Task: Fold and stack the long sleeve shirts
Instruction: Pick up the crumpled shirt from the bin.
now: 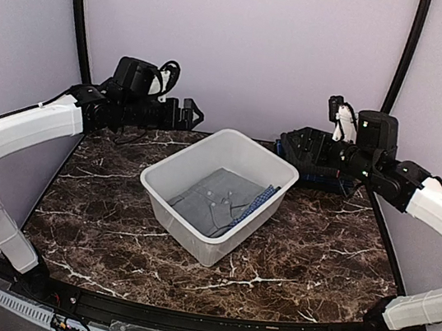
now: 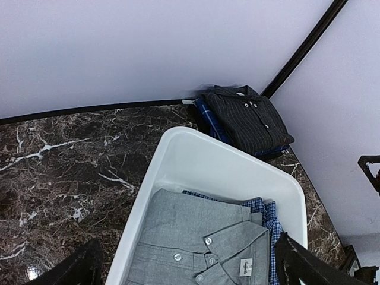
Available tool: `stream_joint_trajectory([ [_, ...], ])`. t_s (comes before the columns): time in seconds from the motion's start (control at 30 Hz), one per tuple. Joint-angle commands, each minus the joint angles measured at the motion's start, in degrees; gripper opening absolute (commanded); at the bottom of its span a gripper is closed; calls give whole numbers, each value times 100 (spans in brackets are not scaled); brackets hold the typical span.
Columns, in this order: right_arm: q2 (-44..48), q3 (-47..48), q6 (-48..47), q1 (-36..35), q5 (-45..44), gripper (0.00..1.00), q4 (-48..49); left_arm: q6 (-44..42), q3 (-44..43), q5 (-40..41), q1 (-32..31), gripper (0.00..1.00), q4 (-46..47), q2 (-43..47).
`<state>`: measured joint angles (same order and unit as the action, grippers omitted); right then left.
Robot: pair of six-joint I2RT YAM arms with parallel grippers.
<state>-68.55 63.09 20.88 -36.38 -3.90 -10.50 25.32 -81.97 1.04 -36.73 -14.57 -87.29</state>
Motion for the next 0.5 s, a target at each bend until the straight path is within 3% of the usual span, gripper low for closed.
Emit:
stream_joint_trajectory([
  [0.0,223,-1,18,-36,-163,99,136,-130,92,-281,42,99,170,131],
  [0.47,290,-34,12,-36,-431,99,13,-279,-127,-637,-248,99,-96,-225],
])
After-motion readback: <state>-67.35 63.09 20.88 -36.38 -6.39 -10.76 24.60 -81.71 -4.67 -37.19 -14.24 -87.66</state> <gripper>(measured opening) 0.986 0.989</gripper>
